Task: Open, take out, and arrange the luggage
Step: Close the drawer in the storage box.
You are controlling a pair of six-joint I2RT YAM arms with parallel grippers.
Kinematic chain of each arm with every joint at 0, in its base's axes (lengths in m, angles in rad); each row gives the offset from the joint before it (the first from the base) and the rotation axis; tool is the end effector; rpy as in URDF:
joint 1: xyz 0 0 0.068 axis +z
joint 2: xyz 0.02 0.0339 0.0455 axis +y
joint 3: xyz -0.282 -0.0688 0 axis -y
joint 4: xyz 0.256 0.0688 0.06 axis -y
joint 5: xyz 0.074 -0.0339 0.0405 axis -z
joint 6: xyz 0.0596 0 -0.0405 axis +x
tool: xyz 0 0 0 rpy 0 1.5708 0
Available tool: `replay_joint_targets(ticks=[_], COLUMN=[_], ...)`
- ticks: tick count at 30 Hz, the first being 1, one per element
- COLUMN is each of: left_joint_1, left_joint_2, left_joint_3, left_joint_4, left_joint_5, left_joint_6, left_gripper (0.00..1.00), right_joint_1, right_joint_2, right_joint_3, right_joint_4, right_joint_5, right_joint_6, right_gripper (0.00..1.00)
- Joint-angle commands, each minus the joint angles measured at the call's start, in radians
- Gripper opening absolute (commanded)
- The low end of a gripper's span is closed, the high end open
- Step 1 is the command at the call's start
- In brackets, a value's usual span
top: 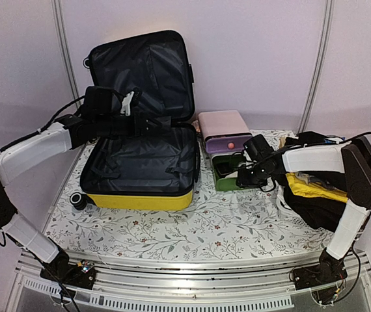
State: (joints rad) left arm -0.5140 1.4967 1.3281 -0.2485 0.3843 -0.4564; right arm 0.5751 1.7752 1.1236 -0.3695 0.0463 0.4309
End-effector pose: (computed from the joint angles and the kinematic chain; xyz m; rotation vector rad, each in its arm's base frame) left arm 0.3197 -0.2062 0.3586 0.3235 2.0740 -0.9903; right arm 0.3262 0.2081 0.1682 -0.1718 2.6163 0.3032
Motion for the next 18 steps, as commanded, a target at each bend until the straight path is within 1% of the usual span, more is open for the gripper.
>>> replay_joint_targets(ticks=[1,4,6,10,18], left_joint_1=[0.009,0.009,0.011,0.011,0.012], left_joint_2=[-0.013,-0.022,-0.027,-0.035,-0.041], left_joint_3=[0.015,0.008,0.009,0.006,0.000], left_joint_4=[-0.011,-0.012,-0.016,-0.023,-0.029], left_joint_5=[0.004,-0.007,-0.008,-0.017,-0.025], left_joint_6=[0.013,0.016,0.018,0.019,0.022], left_gripper=[0.50,0.50,0.50,0.50,0.50], right_joint_1=[-0.001,-0.003,-0.008,-0.032,-0.062], right_joint_2=[0.014,-0.008,-0.010,0.030,0.106], right_joint_3=[-0.028,-0.089,-0.107,-0.085,-0.060], right_joint_4=[0.147,0.303,0.373,0.449,0.612], right_joint_5=[0.094,0.121,0.145,0.139,0.116], right_joint_6=[-0.014,-0.063,-0.097,-0.145,-0.168], right_gripper=[0.36,0.36,0.35,0.35,0.35])
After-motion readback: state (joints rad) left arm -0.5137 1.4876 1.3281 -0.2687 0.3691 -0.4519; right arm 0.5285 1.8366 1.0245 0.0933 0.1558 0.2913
